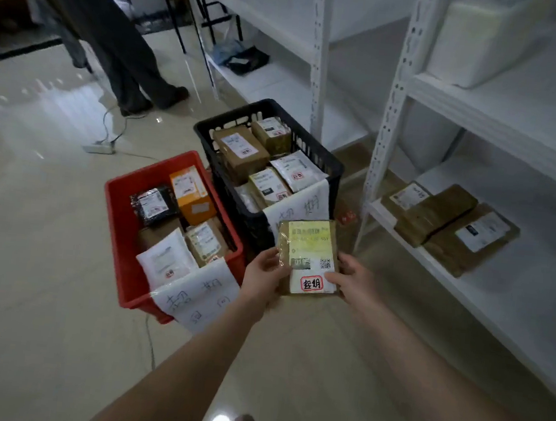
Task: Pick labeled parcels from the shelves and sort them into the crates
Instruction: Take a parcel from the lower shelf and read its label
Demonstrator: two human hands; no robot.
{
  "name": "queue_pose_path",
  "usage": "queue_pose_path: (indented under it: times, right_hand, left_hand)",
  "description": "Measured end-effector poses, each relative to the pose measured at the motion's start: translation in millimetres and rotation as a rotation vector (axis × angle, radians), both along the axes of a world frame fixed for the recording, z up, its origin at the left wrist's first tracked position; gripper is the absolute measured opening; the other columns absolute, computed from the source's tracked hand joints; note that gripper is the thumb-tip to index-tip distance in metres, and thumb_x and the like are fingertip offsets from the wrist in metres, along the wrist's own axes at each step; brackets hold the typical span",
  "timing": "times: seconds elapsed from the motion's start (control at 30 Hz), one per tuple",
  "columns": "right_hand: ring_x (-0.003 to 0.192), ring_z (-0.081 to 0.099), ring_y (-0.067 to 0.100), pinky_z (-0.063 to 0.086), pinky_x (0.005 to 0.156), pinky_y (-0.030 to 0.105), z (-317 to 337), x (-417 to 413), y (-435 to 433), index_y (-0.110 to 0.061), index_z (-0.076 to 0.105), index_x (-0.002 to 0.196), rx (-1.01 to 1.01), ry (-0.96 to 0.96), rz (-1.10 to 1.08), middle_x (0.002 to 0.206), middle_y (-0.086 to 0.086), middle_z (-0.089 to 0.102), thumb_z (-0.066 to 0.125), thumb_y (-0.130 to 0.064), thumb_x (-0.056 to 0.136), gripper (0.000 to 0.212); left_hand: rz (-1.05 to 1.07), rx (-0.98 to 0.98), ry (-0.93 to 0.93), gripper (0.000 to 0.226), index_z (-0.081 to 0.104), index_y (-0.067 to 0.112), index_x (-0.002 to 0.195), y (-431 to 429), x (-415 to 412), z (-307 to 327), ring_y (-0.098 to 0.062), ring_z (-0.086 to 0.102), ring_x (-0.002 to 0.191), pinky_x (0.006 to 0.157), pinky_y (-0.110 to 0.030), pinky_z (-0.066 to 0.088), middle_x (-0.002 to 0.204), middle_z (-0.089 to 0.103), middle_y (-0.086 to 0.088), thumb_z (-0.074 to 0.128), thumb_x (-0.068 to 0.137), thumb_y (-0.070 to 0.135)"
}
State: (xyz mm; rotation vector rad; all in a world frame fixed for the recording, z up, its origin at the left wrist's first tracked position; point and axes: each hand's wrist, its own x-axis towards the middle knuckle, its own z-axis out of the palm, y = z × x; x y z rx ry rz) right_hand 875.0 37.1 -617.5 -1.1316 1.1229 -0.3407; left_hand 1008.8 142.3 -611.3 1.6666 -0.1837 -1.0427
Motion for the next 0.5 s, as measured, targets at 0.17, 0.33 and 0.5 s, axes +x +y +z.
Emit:
queue_pose_path:
  times: [0.17, 0.33, 0.5]
  right_hand:
    - [0.100, 0.066, 0.026, 0.055, 0.087, 0.044, -5.5, 128.3, 39.0, -0.013, 0.052, 0.134, -0.044, 0.115, 0.086, 0.121, 0.011, 0.064, 0.062, 0.006, 0.084, 0.054]
    - [0.082, 0.062, 0.015, 0.055, 0.074, 0.033, -18.0, 230.0, 77.1, -0.013, 0.049, 0.136, -0.030, 0.160, 0.168, 0.119, 0.006, 0.064, 0.060, -0.002, 0.088, 0.050]
    - [0.096, 0.066, 0.023, 0.056, 0.085, 0.043, -37.3, 298.7, 83.8, -0.013, 0.049, 0.137, 0.009, 0.205, 0.261, 0.123, 0.008, 0.063, 0.063, -0.001, 0.085, 0.055]
  left_hand:
    - [0.110, 0.025, -0.014, 0.046, 0.049, 0.014, 0.135, 50.3, 106.1, -1.5, -0.026, 0.066, 0.103, 0.084, -0.041, 0.058, 0.125, 0.061, -0.008, 0.059, 0.091, 0.004]
    - [0.202, 0.070, -0.053, 0.040, 0.050, 0.014, 0.132, 86.1, 196.5, -15.1, -0.027, 0.066, 0.101, 0.083, -0.041, 0.058, 0.124, 0.061, -0.008, 0.054, 0.093, 0.004]
    - [0.265, 0.128, -0.053, 0.044, 0.050, 0.017, 0.132, 103.0, 251.4, -39.3, -0.024, 0.068, 0.095, 0.080, -0.047, 0.058, 0.117, 0.063, -0.006, 0.053, 0.092, -0.001]
